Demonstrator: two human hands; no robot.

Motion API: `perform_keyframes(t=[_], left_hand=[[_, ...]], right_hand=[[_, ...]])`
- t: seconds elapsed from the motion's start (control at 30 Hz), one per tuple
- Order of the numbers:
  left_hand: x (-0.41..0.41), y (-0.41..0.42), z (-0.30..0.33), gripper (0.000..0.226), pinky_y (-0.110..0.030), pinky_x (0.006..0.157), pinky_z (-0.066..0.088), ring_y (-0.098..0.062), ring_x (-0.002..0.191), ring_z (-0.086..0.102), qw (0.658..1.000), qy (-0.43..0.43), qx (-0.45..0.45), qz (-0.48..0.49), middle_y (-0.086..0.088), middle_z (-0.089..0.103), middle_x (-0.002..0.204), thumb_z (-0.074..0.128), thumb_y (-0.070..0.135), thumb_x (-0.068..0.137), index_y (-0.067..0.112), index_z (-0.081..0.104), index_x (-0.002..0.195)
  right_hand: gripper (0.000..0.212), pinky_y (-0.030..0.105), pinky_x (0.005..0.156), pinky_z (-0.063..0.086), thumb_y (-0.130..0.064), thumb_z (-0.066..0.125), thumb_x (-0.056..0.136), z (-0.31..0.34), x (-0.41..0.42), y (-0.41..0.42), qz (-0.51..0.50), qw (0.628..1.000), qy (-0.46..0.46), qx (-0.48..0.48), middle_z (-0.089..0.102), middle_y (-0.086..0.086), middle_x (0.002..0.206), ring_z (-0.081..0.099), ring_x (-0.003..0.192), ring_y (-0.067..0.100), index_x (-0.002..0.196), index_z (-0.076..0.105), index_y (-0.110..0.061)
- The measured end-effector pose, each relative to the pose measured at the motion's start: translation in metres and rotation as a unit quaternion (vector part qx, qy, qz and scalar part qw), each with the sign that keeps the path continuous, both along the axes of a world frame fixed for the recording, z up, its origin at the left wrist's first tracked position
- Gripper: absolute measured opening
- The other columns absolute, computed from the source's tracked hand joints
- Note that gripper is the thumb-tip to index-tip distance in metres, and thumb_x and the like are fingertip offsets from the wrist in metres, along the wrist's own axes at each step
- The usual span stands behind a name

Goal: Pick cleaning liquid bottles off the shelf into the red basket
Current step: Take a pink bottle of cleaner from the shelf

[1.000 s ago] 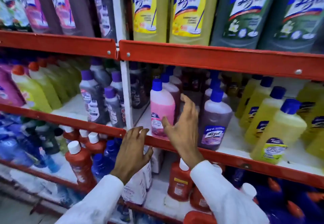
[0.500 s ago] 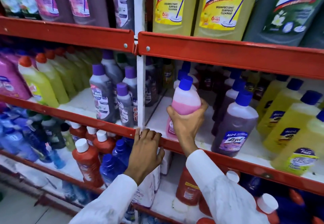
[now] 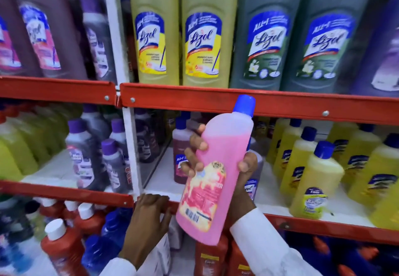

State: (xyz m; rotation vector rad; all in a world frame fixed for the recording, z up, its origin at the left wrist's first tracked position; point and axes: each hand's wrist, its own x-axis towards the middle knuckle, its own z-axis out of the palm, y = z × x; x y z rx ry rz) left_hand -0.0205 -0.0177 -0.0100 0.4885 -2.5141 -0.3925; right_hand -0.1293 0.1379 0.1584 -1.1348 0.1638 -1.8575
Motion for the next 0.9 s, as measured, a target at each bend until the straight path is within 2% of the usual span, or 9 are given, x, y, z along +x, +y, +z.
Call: perform_keyframes(t=[0.1,0.2,0.27,0.4,0.5,0.63,0.77,0.83,0.9], left_hand=[[0.001,0.001,0.000,0.012,-0.039,0.070,0.044,-0.018,0.074,0.051,1.000,0.006,-0.004,-0.006,0.012,0.056,0.072,0.066,0.028,0.079,0.030,0.054,0.076],[0.001,0.001,0.001,0.015,-0.038,0.068,0.040,-0.017,0.070,0.047,1.000,0.017,-0.011,-0.017,0.014,0.049,0.067,0.064,0.026,0.077,0.032,0.051,0.074],[0.001,0.002,0.002,0.006,-0.038,0.068,0.041,-0.017,0.071,0.048,0.999,0.025,-0.020,-0.019,0.015,0.050,0.068,0.063,0.028,0.077,0.031,0.058,0.078],[0.002,0.005,0.002,0.002,-0.038,0.066,0.042,-0.022,0.070,0.053,0.999,0.040,-0.025,-0.018,0.010,0.054,0.067,0.058,0.031,0.078,0.029,0.060,0.079],[0.001,0.001,-0.003,0.014,-0.039,0.071,0.042,-0.022,0.077,0.053,0.999,0.020,-0.029,0.002,0.008,0.059,0.074,0.050,0.033,0.077,0.030,0.061,0.085],[0.000,0.004,-0.001,0.019,-0.039,0.076,0.045,-0.025,0.083,0.056,1.000,0.013,-0.024,0.012,0.004,0.063,0.080,0.052,0.031,0.075,0.026,0.064,0.090],[0.006,0.009,0.003,0.051,-0.040,0.099,0.046,-0.032,0.117,0.058,0.999,-0.009,0.028,0.015,-0.007,0.069,0.117,0.073,0.030,0.072,0.018,0.064,0.120],[0.014,0.022,0.012,0.068,-0.036,0.108,0.039,-0.026,0.132,0.050,0.994,-0.002,0.103,-0.030,-0.007,0.063,0.134,0.081,0.035,0.067,0.021,0.059,0.130],[0.020,0.043,0.029,0.079,-0.035,0.110,0.042,-0.013,0.132,0.050,0.984,0.005,0.152,-0.089,0.005,0.060,0.138,0.086,0.044,0.063,0.030,0.055,0.134]], right_hand=[[0.077,0.031,0.063,0.050,-0.025,0.078,0.044,0.000,-0.002,0.009,-0.023,0.999,0.016,0.023,0.062,0.004,0.087,0.063,0.066,0.020,0.114,0.053,-0.007],[0.072,0.030,0.060,0.053,-0.025,0.082,0.035,-0.003,0.002,0.018,-0.175,0.980,0.030,0.086,0.069,0.005,0.080,0.063,0.063,0.020,0.104,0.068,-0.011],[0.063,0.029,0.055,0.053,-0.020,0.077,0.031,-0.003,0.009,0.022,-0.341,0.925,0.045,0.161,0.070,0.000,0.070,0.062,0.058,0.018,0.094,0.072,-0.015],[0.078,0.034,0.063,0.059,-0.016,0.085,0.046,-0.005,0.018,0.023,-0.497,0.836,0.060,0.225,0.071,0.002,0.088,0.069,0.072,0.018,0.118,0.056,-0.018],[0.075,0.032,0.066,0.061,-0.014,0.088,0.053,-0.007,0.019,0.025,-0.539,0.804,0.096,0.234,0.072,-0.001,0.096,0.072,0.078,0.014,0.117,0.053,-0.030],[0.079,0.032,0.069,0.061,-0.018,0.092,0.052,-0.011,0.019,0.024,-0.558,0.788,0.126,0.228,0.070,-0.003,0.105,0.073,0.087,0.012,0.117,0.051,-0.035],[0.089,0.042,0.080,0.063,-0.031,0.093,0.049,-0.020,0.021,0.032,-0.570,0.770,0.151,0.244,0.067,0.005,0.117,0.072,0.100,0.023,0.125,0.046,-0.030],[0.093,0.041,0.082,0.062,-0.029,0.094,0.052,-0.027,0.021,0.046,-0.562,0.766,0.172,0.260,0.066,0.007,0.121,0.071,0.103,0.023,0.129,0.044,-0.026],[0.091,0.034,0.081,0.062,-0.024,0.094,0.056,-0.038,0.019,0.064,-0.555,0.762,0.191,0.273,0.066,0.003,0.122,0.071,0.102,0.016,0.132,0.043,-0.025]])
